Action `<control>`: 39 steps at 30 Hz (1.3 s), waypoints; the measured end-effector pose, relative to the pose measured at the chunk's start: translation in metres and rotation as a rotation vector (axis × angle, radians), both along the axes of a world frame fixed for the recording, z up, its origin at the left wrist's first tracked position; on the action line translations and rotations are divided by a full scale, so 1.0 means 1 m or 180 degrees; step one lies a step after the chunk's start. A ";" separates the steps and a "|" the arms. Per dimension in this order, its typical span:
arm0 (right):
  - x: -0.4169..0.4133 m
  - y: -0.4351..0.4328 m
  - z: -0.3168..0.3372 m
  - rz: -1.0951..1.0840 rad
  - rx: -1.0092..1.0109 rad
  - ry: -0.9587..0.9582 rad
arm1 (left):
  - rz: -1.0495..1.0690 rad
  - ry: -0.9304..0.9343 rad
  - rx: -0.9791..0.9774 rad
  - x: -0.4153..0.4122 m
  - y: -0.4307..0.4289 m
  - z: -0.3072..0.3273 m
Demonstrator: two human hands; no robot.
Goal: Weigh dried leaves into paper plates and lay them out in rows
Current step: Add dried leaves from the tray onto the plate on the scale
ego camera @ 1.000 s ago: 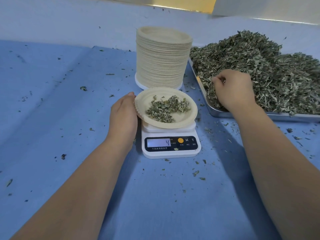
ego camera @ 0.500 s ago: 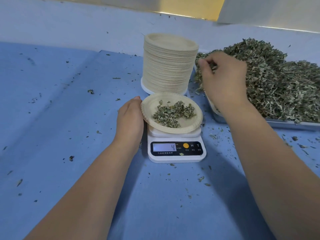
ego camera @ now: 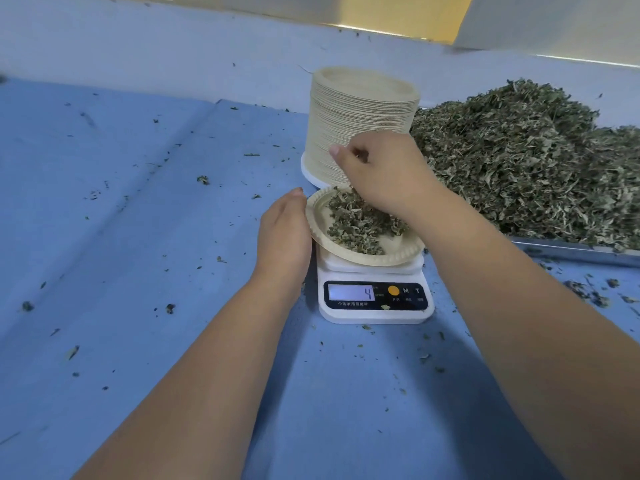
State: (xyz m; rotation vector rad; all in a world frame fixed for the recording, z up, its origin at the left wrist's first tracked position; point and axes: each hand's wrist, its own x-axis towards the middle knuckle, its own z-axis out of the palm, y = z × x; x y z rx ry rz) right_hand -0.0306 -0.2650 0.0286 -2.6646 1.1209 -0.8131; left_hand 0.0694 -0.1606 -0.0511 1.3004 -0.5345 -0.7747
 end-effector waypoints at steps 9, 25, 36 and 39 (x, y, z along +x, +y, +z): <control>-0.008 -0.005 0.004 -0.0234 0.0341 -0.0421 | 0.0058 -0.0267 0.0070 -0.005 0.004 0.004; -0.056 0.013 -0.013 0.0286 0.2050 -0.2359 | 0.0071 -0.0395 0.0206 -0.004 0.002 0.003; -0.072 0.026 -0.032 0.0463 0.1692 -0.2059 | 0.0102 -0.0502 0.0000 -0.010 0.011 0.004; -0.076 0.029 -0.035 0.0226 0.0690 -0.0832 | 0.0138 -0.0721 0.0108 -0.012 0.013 0.007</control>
